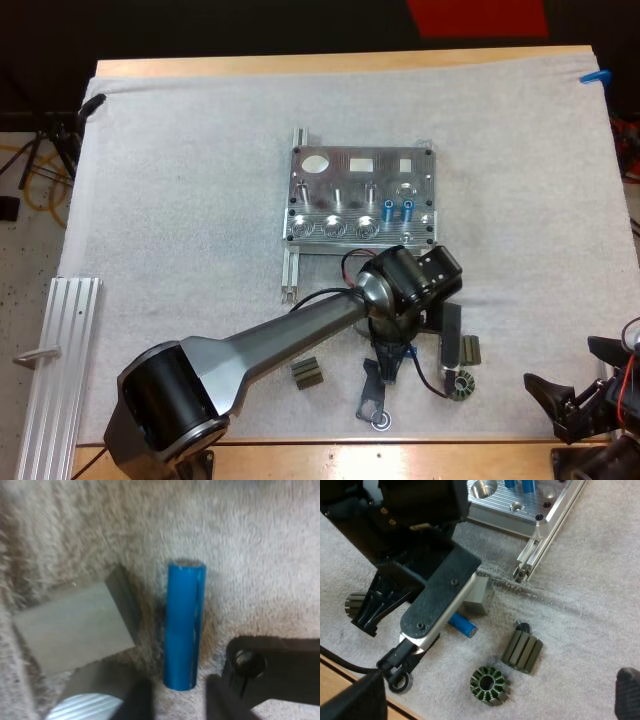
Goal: Load cells from left to right
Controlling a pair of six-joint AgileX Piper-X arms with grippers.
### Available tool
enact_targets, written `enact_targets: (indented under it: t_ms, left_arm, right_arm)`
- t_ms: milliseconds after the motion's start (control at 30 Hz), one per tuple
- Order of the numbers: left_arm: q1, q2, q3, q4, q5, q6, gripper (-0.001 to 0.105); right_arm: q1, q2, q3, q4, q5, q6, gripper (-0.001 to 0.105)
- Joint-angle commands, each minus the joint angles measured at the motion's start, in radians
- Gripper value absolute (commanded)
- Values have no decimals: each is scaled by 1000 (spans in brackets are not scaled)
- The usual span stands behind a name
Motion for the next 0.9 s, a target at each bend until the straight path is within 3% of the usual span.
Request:
enact_targets:
  t_ms: [0, 167, 400, 667, 767, 800, 867]
  left_arm:
    - [5, -5, 21, -2, 0, 6, 41]
    - [10, 12, 67, -74, 24, 7, 41]
    - [10, 60, 69, -95, 38, 5, 22]
    - [10, 100, 72, -99, 57, -31, 21]
    - [10, 101, 72, -100, 84, -62, 9]
    - [10, 94, 72, -100, 84, -61, 0]
    - [10, 83, 72, -100, 84, -62, 0]
  right_arm:
    - [1, -5, -2, -5, 1, -14, 89]
    - [1, -5, -2, -5, 1, -14, 89]
    - [1, -5, -2, -5, 1, -14, 89]
    - [1, -5, -2, -5, 1, -14, 89]
    - [1, -5, -2, -5, 1, -14, 89]
    - [1, -5, -2, -5, 1, -14, 89]
    - [1, -5, -2, -5, 1, -14, 89]
